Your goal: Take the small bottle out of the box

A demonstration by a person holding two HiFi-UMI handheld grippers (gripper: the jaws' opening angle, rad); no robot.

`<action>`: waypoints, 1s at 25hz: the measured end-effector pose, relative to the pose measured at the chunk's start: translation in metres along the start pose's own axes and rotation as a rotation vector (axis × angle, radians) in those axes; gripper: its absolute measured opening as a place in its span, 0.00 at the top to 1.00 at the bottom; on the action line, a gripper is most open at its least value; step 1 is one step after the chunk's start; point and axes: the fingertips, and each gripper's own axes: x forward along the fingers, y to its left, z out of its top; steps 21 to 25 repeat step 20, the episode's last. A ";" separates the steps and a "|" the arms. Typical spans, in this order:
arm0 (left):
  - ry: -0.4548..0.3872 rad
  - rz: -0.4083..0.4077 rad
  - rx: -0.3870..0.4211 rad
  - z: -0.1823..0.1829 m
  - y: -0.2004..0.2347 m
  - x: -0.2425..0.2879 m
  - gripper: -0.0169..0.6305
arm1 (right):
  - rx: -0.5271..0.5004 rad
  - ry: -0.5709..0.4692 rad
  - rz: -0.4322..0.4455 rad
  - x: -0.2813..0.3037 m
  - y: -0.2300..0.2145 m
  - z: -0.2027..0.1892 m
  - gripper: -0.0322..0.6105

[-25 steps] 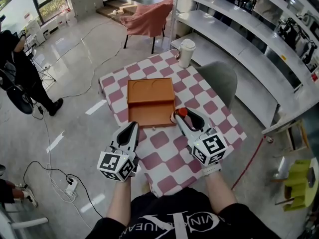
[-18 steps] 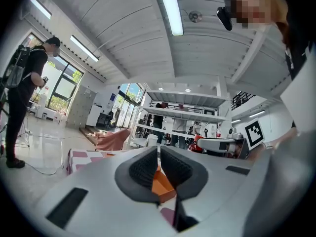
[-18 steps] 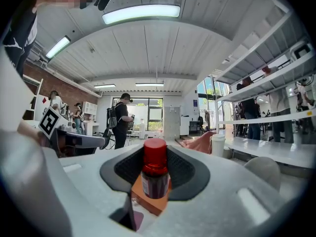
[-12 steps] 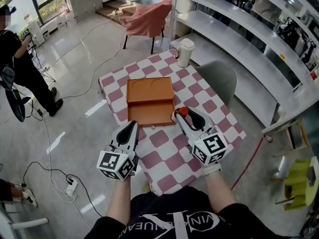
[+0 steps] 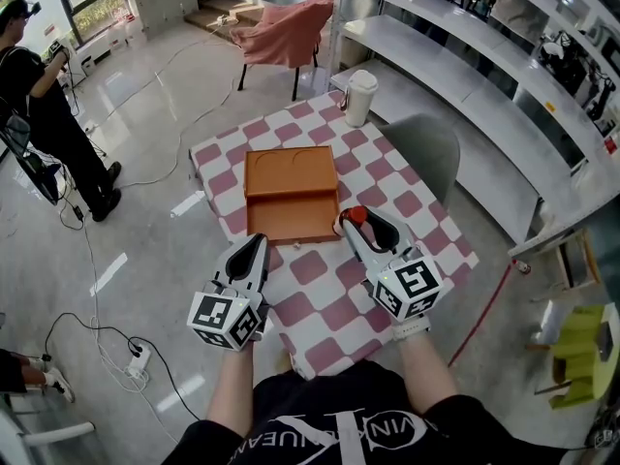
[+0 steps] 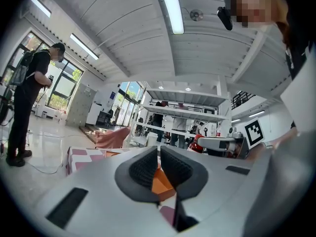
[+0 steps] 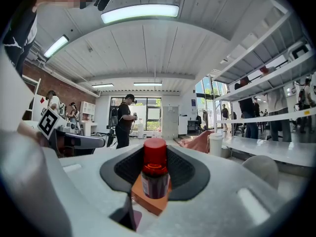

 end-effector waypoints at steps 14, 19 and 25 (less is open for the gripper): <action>0.022 0.002 -0.008 -0.009 0.006 0.007 0.94 | 0.015 0.015 0.006 0.007 -0.005 -0.010 0.73; 0.032 0.003 -0.007 -0.011 0.009 0.009 0.94 | 0.024 0.022 0.011 0.010 -0.006 -0.013 0.73; 0.034 0.003 -0.006 -0.011 0.010 0.010 0.94 | 0.025 0.024 0.012 0.011 -0.006 -0.013 0.73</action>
